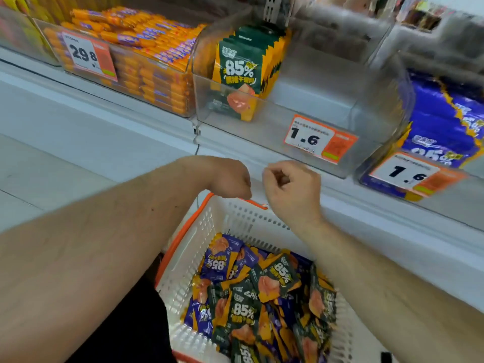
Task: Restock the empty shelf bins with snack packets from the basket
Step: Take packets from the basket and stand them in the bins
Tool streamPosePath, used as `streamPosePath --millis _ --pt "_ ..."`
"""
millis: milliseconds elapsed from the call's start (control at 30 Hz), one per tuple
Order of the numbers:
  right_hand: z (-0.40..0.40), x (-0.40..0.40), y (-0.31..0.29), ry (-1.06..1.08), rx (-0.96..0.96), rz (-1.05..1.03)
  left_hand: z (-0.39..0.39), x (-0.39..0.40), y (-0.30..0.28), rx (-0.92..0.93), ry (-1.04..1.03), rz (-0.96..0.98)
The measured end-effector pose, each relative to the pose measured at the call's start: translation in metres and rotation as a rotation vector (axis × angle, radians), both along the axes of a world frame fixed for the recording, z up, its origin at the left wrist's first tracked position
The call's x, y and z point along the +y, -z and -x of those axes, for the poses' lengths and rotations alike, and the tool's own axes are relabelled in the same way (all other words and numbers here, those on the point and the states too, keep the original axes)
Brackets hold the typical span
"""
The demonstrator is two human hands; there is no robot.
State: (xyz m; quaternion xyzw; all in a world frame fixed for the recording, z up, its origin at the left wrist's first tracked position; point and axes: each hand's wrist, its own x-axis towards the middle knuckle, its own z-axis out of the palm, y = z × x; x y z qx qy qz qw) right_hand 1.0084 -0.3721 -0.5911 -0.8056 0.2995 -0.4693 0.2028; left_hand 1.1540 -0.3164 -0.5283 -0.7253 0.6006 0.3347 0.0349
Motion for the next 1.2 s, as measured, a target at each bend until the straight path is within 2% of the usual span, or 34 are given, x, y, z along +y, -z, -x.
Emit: streamPosePath --millis 133,233,367,533,667,733,800,867,933,1033,1200 --pt "0.034 0.0 0.088 -0.021 0.537 -0.369 0.004 -0.002 0.018 -0.067 0.067 -0.097" --pt "0.057 -0.007 0.131 0.083 0.878 -0.532 0.01 -0.005 0.027 -0.078 0.087 -0.156" --pt "0.079 -0.004 0.166 0.29 1.161 -0.725 0.02 -0.01 0.029 -0.091 0.116 -0.181" --pt "0.089 0.006 0.191 0.433 1.367 -0.809 0.024 -0.016 0.031 -0.106 0.12 -0.188" --pt "0.088 0.006 0.197 0.453 1.416 -0.736 0.024 -0.018 0.033 -0.11 0.123 -0.198" --pt "0.087 0.006 0.197 0.455 1.406 -0.763 0.024 -0.018 0.033 -0.115 0.132 -0.207" --pt "0.086 0.004 0.194 0.411 1.298 -0.871 0.023 -0.018 0.031 -0.112 0.131 -0.207" --pt "0.082 0.001 0.185 0.324 1.107 -1.009 0.021 -0.018 0.027 -0.102 0.126 -0.192" --pt "0.075 -0.005 0.165 0.245 1.024 -1.021 0.018 -0.017 0.022 -0.088 0.123 -0.165" --pt "0.06 -0.014 0.117 0.111 1.015 -0.934 0.014 -0.013 0.015 -0.058 0.105 -0.118" --pt "0.038 -0.023 0.031 -0.075 0.787 -0.833 0.001 -0.006 0.006 0.055 -0.07 0.01"
